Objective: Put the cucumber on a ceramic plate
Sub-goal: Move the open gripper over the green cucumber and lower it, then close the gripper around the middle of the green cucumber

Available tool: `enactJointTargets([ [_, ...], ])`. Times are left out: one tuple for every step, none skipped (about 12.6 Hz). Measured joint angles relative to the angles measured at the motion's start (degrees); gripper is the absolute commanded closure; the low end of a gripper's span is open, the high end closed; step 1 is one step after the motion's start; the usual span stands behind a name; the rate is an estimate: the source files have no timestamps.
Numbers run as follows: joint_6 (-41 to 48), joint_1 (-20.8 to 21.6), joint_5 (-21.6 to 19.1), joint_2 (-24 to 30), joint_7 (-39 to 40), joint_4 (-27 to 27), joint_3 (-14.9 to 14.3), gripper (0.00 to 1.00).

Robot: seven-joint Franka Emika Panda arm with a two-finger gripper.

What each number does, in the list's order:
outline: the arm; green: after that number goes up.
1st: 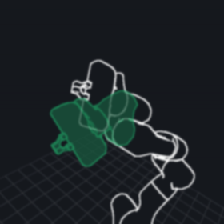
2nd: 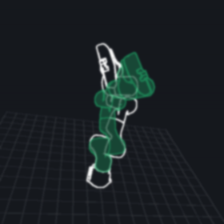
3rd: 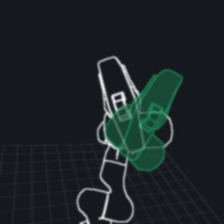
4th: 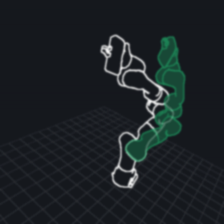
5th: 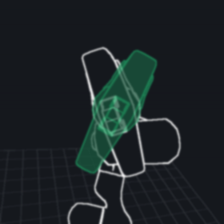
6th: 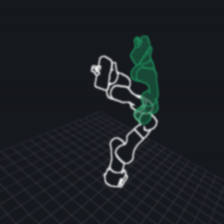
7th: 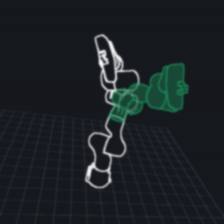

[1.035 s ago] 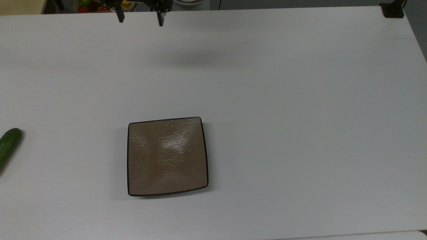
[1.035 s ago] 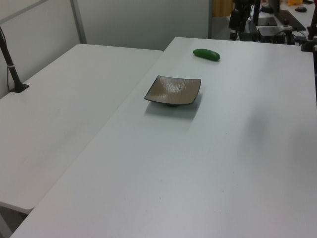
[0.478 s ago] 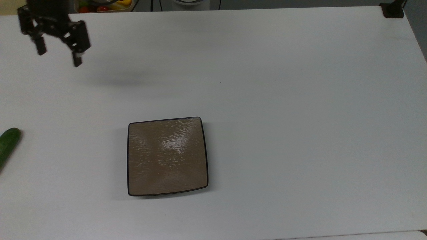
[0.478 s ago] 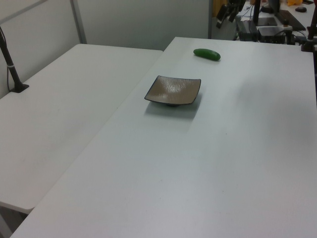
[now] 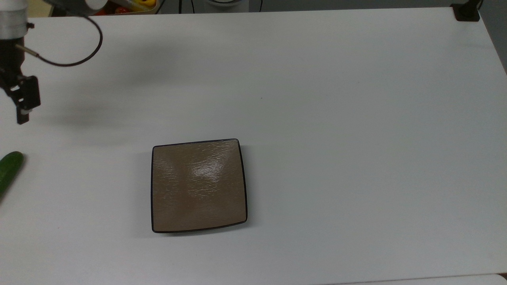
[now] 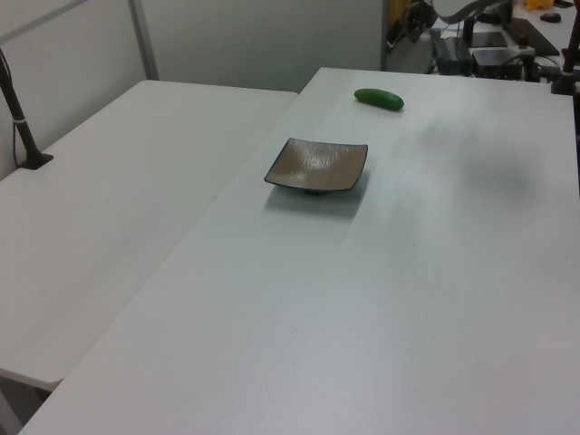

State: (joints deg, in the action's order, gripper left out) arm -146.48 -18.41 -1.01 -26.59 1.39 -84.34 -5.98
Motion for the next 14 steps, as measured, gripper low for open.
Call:
enactJointTargets([
  [-2.7, -0.7, 0.0, -2.6, 0.0, 1.7, 0.0, 0.00],
  [-6.0, -1.3, 0.0, -5.2, 0.0, 2.9, 0.0, 0.00],
  [-8.7, -1.7, 0.0, -7.9, 0.0, 4.0, 0.0, 0.00],
  [-10.8, -2.0, 0.0, -10.8, 0.0, 5.7, 0.0, 0.00],
  [-12.1, -2.5, 0.0, -13.7, 0.0, 7.9, 0.0, 0.00],
  [-13.3, -2.9, 0.0, -16.3, 0.0, 9.8, 0.0, 0.00],
  [-15.1, -3.3, 0.0, -18.7, 0.0, 11.0, 0.0, 0.00],
  [-16.6, -3.6, 0.0, -20.9, 0.0, 12.2, 0.0, 0.00],
  [-17.3, -3.9, 0.0, -23.2, 0.0, 13.9, 0.0, 0.00],
  [-17.3, -4.1, 0.0, -25.0, 0.0, 15.3, 0.0, 0.00],
  [-17.6, -4.2, 0.0, -26.4, 0.4, 16.3, 0.0, 0.00],
  [-18.0, -4.4, 0.0, -27.2, 1.1, 16.8, 0.0, 0.00],
  [-18.2, -4.6, 0.0, -27.6, 1.8, 16.9, 0.0, 0.00],
  [-18.2, -4.7, 0.0, -28.0, 2.0, 17.0, 0.0, 0.00],
])
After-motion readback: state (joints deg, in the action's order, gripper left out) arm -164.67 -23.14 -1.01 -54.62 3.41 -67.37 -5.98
